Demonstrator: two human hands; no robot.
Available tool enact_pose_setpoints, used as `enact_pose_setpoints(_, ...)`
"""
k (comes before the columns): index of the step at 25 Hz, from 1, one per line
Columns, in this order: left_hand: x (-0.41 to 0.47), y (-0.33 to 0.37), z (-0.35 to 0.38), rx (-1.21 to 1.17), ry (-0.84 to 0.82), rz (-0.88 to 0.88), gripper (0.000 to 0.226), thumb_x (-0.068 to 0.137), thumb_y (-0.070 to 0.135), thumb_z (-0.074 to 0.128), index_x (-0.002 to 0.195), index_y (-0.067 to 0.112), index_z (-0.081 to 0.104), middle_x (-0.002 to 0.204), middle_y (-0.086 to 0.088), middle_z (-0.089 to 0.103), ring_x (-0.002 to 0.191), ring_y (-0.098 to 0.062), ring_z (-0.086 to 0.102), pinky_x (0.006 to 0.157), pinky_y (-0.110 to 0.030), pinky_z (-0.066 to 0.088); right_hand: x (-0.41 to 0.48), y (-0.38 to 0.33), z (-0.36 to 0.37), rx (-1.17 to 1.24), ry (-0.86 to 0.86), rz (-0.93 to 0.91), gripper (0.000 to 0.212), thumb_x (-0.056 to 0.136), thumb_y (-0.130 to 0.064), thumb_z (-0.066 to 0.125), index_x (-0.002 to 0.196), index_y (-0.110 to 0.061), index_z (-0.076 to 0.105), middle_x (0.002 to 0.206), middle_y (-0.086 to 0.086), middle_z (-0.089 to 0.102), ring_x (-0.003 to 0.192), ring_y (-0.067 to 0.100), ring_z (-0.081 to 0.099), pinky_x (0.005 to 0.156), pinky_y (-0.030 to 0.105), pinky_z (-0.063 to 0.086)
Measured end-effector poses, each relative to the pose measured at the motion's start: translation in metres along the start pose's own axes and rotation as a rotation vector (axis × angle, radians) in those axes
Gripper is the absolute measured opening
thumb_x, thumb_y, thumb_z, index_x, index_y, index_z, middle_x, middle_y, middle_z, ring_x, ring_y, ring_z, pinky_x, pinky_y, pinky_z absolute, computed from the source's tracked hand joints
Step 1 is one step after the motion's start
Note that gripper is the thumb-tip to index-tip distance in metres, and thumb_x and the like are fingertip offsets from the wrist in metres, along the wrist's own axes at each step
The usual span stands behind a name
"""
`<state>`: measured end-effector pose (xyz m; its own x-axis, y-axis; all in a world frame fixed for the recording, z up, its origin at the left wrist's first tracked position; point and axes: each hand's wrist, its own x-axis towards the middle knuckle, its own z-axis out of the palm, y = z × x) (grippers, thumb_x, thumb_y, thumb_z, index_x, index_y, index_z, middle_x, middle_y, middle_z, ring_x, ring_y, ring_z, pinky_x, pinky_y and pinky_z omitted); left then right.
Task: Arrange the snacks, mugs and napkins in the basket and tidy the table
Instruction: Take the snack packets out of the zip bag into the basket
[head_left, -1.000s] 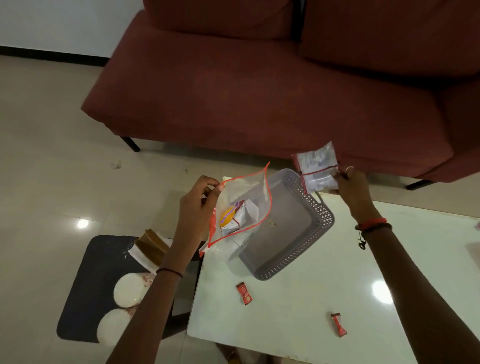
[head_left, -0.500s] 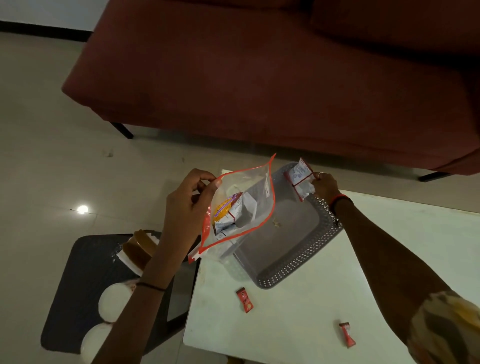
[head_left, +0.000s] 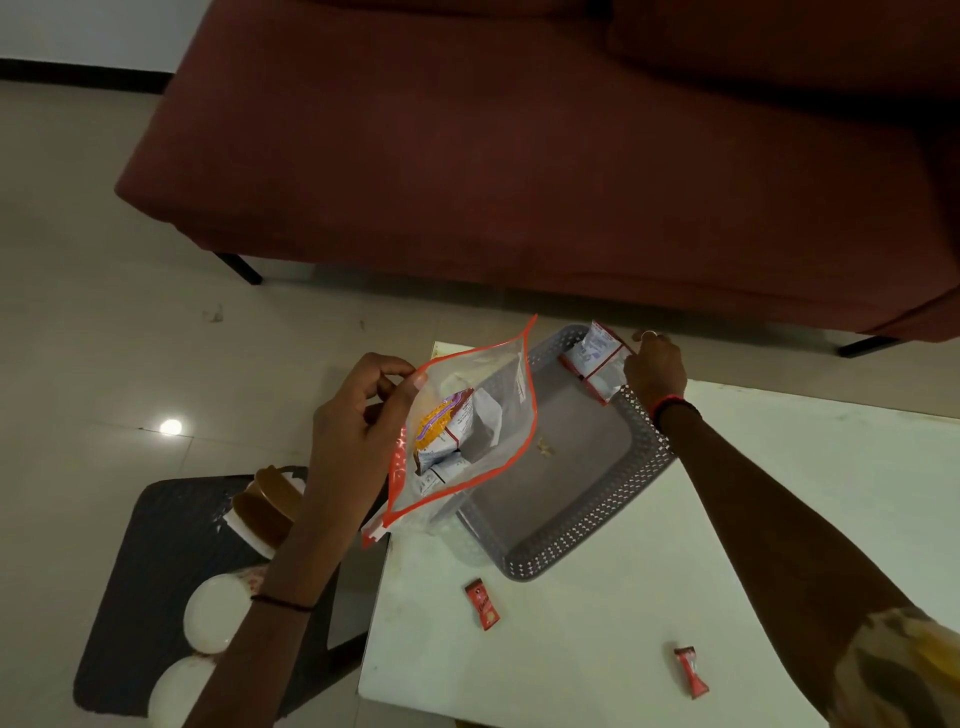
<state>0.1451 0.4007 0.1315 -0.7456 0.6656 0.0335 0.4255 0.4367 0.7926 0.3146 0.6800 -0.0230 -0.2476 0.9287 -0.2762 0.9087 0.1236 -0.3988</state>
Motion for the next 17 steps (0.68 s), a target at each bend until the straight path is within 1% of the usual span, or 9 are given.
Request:
enact_pose_setpoints(3, -0.009, 0.005, 0.002, 0.01, 0.016, 0.016, 0.017, 0.087, 0.013, 0.059, 0.1, 0.002, 0.06, 0.087, 0.009, 0.056, 0.067, 0.005, 0.052, 0.059, 0.01, 0.037, -0.01, -0.01, -0.03, 0.173, 0.047, -0.02, 0.031, 0.089, -0.004, 0.056, 0.12, 0.001, 0.058, 0.122, 0.021, 0.062, 0.115, 0.033, 0.058, 0.096, 0.04, 0.047)
enact_pose_setpoints(5, -0.018, 0.009, 0.002, 0.027, 0.02, 0.038, 0.016, 0.087, 0.011, 0.06, 0.099, 0.001, 0.06, 0.086, 0.007, 0.057, 0.065, 0.006, 0.05, 0.057, 0.01, 0.037, -0.031, -0.032, -0.061, 0.377, 0.075, -0.053, 0.022, 0.089, -0.013, 0.063, 0.105, 0.002, 0.061, 0.101, 0.015, 0.067, 0.094, 0.027, 0.063, 0.081, 0.034, 0.051)
enact_pose_setpoints(7, -0.028, 0.015, 0.003, 0.034, 0.03, 0.063, 0.015, 0.086, 0.01, 0.06, 0.097, 0.0, 0.06, 0.084, 0.008, 0.057, 0.063, 0.007, 0.05, 0.057, 0.011, 0.035, -0.07, -0.057, -0.1, 0.466, 0.069, -0.21, 0.017, 0.087, -0.023, 0.068, 0.088, -0.007, 0.064, 0.081, 0.002, 0.065, 0.073, 0.012, 0.061, 0.065, 0.019, 0.047)
enact_pose_setpoints(8, -0.032, 0.018, 0.004, 0.032, 0.04, 0.071, 0.013, 0.086, 0.011, 0.061, 0.095, 0.002, 0.06, 0.081, 0.01, 0.057, 0.06, 0.007, 0.051, 0.057, 0.011, 0.035, -0.092, -0.069, -0.122, 0.513, -0.01, -0.334, 0.013, 0.085, -0.026, 0.07, 0.079, -0.015, 0.065, 0.073, -0.004, 0.065, 0.066, 0.004, 0.06, 0.061, 0.013, 0.046)
enact_pose_setpoints(10, -0.041, 0.024, 0.006, 0.022, 0.053, 0.078, 0.009, 0.087, 0.014, 0.06, 0.093, 0.007, 0.059, 0.075, 0.012, 0.056, 0.055, 0.005, 0.052, 0.056, 0.01, 0.036, -0.142, -0.09, -0.164, 0.619, -0.465, -0.559, 0.012, 0.083, -0.022, 0.071, 0.073, -0.028, 0.069, 0.069, -0.01, 0.071, 0.064, -0.005, 0.064, 0.061, 0.008, 0.05)
enact_pose_setpoints(12, -0.051, 0.032, 0.008, 0.027, 0.05, 0.09, 0.01, 0.088, 0.017, 0.058, 0.093, 0.008, 0.059, 0.076, 0.009, 0.058, 0.055, 0.003, 0.053, 0.054, 0.004, 0.041, -0.179, -0.103, -0.178, 0.405, -0.884, -0.731, 0.017, 0.088, -0.015, 0.065, 0.089, -0.029, 0.075, 0.088, -0.012, 0.076, 0.08, -0.005, 0.067, 0.071, 0.0, 0.047)
enact_pose_setpoints(13, -0.056, 0.035, 0.009, 0.039, 0.039, 0.1, 0.014, 0.089, 0.019, 0.058, 0.094, 0.007, 0.06, 0.078, 0.008, 0.059, 0.057, 0.002, 0.054, 0.053, 0.002, 0.042, -0.19, -0.108, -0.168, 0.186, -0.929, -0.838, 0.02, 0.091, -0.012, 0.061, 0.102, -0.022, 0.074, 0.101, -0.008, 0.074, 0.089, -0.002, 0.065, 0.076, -0.004, 0.043)
enact_pose_setpoints(15, -0.065, 0.044, 0.012, 0.056, -0.002, 0.128, 0.02, 0.089, 0.025, 0.055, 0.097, 0.008, 0.061, 0.082, 0.007, 0.06, 0.062, 0.001, 0.055, 0.057, 0.001, 0.041, -0.203, -0.115, -0.128, -0.216, -0.861, -0.954, 0.029, 0.095, -0.008, 0.052, 0.121, -0.009, 0.065, 0.122, 0.004, 0.067, 0.101, 0.013, 0.062, 0.086, 0.003, 0.041)
enact_pose_setpoints(17, -0.075, 0.055, 0.016, 0.054, -0.042, 0.168, 0.018, 0.09, 0.022, 0.055, 0.099, 0.008, 0.062, 0.085, 0.004, 0.065, 0.068, 0.0, 0.056, 0.064, 0.002, 0.042, -0.214, -0.114, -0.091, -0.435, -0.765, -0.936, 0.029, 0.098, -0.006, 0.046, 0.124, -0.001, 0.057, 0.121, 0.013, 0.064, 0.095, 0.022, 0.059, 0.087, 0.019, 0.042)
